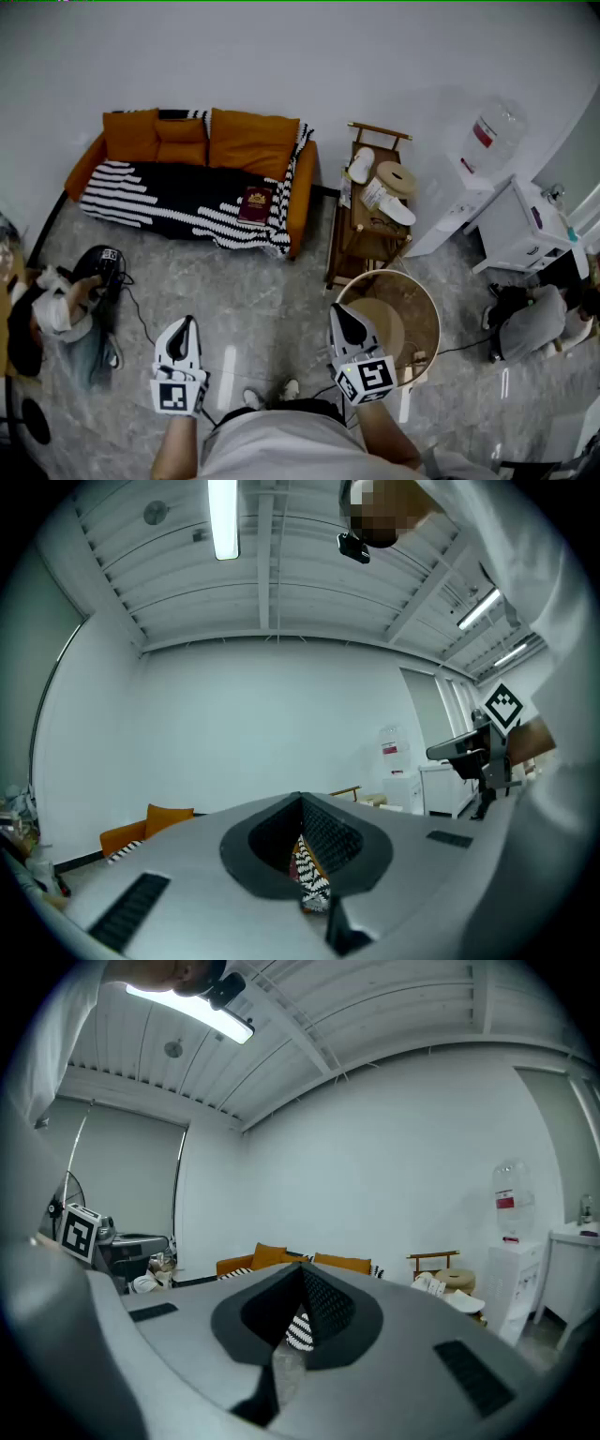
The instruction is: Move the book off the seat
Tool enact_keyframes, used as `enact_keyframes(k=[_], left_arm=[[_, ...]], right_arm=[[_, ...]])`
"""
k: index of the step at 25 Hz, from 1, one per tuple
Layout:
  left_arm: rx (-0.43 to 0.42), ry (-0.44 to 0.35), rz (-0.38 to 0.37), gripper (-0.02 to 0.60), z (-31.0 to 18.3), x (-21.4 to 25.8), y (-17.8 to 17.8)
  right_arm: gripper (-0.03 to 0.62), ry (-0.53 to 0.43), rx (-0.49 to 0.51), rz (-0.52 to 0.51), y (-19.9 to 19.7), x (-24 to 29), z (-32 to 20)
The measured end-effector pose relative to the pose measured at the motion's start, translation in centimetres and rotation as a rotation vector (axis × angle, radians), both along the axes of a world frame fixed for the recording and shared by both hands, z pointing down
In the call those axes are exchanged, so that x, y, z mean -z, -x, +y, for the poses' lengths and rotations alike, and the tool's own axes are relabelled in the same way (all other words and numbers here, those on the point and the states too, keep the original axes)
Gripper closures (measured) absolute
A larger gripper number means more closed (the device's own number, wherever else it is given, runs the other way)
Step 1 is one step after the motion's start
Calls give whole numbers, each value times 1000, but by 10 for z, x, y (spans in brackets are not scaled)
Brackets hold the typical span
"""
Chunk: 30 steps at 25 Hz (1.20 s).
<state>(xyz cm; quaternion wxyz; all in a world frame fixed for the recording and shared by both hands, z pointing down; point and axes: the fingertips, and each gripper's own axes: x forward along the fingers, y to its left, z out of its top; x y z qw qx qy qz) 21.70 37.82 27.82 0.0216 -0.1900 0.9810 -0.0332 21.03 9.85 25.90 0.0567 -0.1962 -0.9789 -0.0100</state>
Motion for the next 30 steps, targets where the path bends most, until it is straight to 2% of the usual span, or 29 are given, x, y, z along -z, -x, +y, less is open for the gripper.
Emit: enact_keyframes(k=[8, 15, 21, 30], left_arm=[[12, -8, 6, 565, 0, 0, -2], [34, -24, 17, 565, 17, -3, -1], [11, -34, 26, 565, 38, -16, 2], [-24, -32, 92, 565, 51, -54, 20]], right_arm=[[572, -6, 11, 5, 4, 0, 2], [572, 43, 87, -15, 11, 5, 23], [572, 5, 51, -7, 8, 0, 45], [572, -4, -14, 55, 23, -30, 50]])
